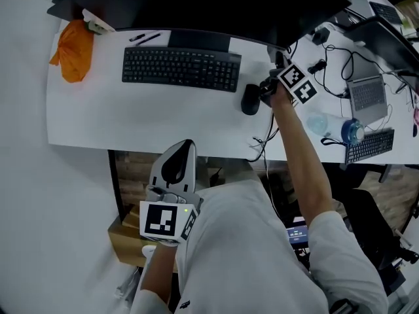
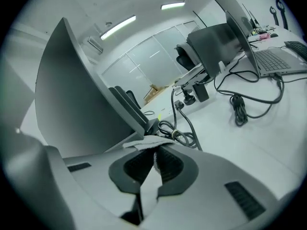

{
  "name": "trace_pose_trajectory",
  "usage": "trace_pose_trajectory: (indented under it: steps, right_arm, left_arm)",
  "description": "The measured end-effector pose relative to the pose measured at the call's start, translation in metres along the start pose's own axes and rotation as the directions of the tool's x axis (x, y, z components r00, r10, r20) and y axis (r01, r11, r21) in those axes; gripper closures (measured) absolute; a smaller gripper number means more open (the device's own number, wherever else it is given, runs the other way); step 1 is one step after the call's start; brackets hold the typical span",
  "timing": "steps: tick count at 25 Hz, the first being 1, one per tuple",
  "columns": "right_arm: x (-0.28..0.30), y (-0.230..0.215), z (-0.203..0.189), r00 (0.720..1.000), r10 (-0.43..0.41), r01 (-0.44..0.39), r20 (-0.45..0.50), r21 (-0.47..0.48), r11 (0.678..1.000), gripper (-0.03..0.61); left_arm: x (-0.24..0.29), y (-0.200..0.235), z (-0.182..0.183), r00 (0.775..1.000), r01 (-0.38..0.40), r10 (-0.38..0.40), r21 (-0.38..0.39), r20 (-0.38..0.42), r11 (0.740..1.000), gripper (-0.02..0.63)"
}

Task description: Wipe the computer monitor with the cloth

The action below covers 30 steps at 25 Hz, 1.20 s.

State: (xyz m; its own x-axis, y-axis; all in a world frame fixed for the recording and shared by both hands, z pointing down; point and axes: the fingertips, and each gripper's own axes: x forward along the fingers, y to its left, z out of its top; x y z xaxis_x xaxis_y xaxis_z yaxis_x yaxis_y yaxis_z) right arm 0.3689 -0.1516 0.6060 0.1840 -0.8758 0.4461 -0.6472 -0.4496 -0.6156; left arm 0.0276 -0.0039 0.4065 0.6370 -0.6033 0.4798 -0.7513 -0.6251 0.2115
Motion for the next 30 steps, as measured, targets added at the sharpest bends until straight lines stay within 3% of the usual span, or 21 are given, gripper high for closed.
trace_pose_trajectory:
  steps: [5,11,16,22,30]
  right_arm:
    - [-0.015,-0.001,0.034,0.995,0.029,-0.028,0.092,-0.015,1.000,0.561]
    - [-0.039,0.042,0.075,0.973,0.185,-0.155,0.136,-0.204,0.967,0.561]
    - [-0.062,0.072,0.103,0.948,0.279,-0.224,0.156,-0.299,0.928,0.561]
    - [-0.101,0.123,0.155,0.898,0.379,-0.274,0.224,-0.388,0.880,0.561]
    - [-0.159,0.186,0.219,0.809,0.494,-0.312,0.319,-0.478,0.821,0.561]
  left_arm:
    - [0.002,-0.005,0.005,1.000,0.007,-0.007,0.015,0.005,1.000,0.595]
    - [0.003,-0.016,0.010,1.000,0.026,-0.027,0.030,0.015,0.999,0.595]
    - [0.003,-0.022,0.022,0.998,0.036,-0.038,0.042,0.048,0.998,0.595]
    - [0.000,-0.026,0.039,0.995,0.040,-0.046,0.060,0.089,0.997,0.595]
    - [-0.006,-0.031,0.059,0.987,0.047,-0.056,0.067,0.152,0.997,0.595]
